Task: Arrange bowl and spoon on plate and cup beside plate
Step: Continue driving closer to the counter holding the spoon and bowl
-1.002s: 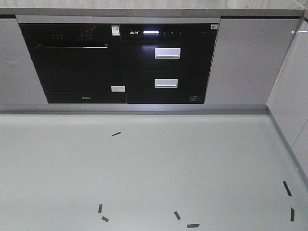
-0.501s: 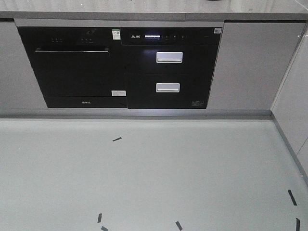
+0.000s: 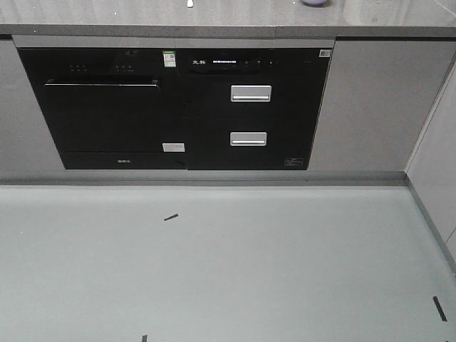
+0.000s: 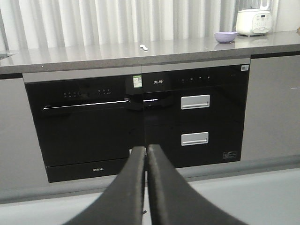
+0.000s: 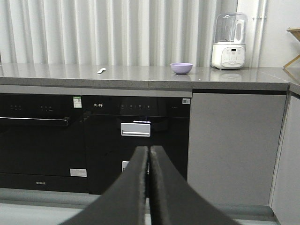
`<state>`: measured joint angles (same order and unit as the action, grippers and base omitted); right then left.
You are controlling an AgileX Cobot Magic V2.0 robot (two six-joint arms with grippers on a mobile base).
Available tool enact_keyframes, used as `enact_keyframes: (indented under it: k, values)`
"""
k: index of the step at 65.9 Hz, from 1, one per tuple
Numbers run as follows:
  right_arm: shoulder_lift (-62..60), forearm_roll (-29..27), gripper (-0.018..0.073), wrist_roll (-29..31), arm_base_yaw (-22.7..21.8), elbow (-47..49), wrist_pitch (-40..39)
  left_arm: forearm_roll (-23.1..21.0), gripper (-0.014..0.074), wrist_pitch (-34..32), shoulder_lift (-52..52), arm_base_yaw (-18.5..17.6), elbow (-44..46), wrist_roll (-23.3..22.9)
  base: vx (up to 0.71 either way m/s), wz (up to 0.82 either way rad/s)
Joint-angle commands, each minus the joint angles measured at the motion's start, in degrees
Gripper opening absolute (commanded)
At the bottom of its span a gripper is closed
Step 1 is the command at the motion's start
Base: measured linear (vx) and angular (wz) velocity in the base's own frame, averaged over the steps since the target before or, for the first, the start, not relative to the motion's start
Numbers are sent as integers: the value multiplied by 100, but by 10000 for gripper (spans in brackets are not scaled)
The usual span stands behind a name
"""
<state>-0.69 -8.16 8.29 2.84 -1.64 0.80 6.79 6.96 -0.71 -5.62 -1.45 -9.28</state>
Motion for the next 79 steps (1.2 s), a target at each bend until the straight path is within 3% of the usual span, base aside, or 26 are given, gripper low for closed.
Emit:
enact_keyframes:
  k: [1,79]
  values:
    - [-32,19,-2,55,-24,-1,-437,-11,-6,-441,-92,1,-171,-55,14,-2]
    - [-32,19,-2,55,-24,-1,-437,-11,-6,-441,-92,1,-171,-55,13,-2]
